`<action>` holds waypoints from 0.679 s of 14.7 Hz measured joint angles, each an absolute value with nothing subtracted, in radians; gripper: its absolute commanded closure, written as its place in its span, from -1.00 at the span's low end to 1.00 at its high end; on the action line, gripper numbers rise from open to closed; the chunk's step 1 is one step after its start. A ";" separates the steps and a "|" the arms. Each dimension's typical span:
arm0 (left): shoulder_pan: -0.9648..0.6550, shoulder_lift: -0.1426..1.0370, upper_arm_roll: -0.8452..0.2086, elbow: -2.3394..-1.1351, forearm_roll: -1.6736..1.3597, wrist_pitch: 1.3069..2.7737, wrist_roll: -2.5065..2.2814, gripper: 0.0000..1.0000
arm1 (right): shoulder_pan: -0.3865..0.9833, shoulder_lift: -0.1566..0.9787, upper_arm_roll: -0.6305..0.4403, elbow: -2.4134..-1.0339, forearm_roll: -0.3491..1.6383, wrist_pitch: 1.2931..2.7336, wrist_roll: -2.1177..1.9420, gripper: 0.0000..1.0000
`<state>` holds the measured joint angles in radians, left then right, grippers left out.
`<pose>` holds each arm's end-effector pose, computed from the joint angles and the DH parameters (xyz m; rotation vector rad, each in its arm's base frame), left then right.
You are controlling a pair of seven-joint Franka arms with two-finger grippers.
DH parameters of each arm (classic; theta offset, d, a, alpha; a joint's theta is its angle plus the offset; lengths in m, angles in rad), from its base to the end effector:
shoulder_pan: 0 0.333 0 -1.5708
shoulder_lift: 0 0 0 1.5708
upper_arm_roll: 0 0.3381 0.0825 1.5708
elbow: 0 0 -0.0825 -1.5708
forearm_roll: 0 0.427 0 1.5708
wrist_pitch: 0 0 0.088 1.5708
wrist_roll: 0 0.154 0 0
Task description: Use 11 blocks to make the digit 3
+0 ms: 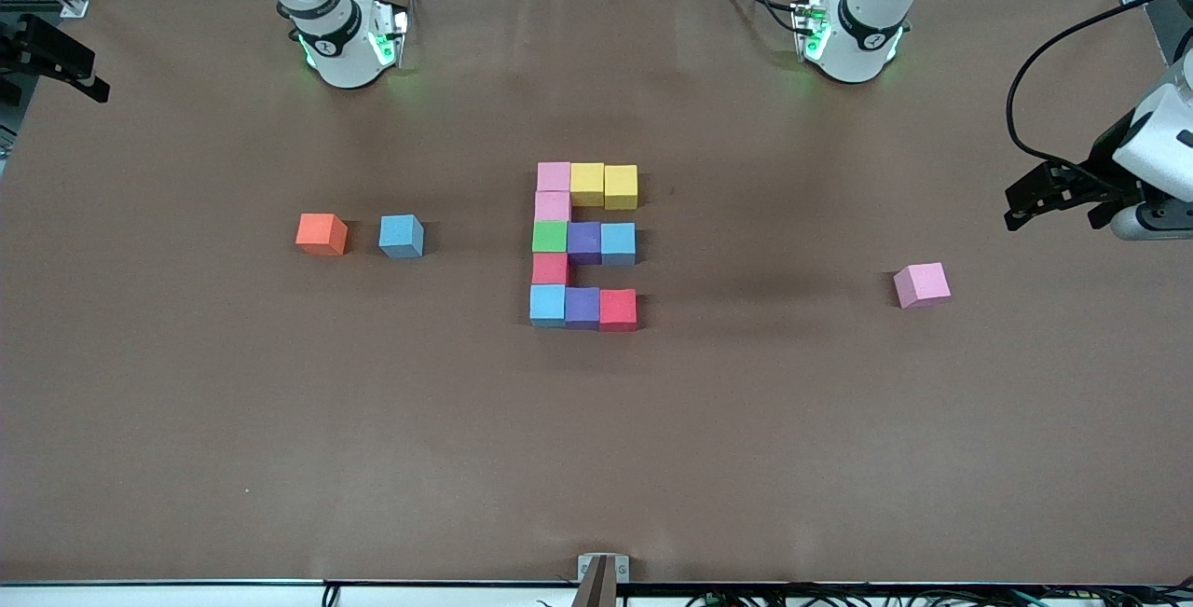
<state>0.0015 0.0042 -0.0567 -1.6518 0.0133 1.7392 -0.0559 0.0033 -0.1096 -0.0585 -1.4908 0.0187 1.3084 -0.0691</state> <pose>0.6160 -0.0322 0.5705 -3.1305 0.0015 -0.1312 0.5247 -0.0278 0.6795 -3.1104 -0.0290 0.1110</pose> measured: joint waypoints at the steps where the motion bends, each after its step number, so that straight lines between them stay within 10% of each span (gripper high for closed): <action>1: -0.015 0.004 -0.043 -1.647 0.013 1.737 -0.056 -1.00 | 0.003 -0.110 -0.058 -1.491 0.019 1.308 -0.069 -1.00; 10: -0.033 0.002 -0.016 -1.630 0.013 1.727 -0.056 -1.00 | 0.003 -0.110 -0.058 -1.491 0.012 1.309 -0.069 -1.00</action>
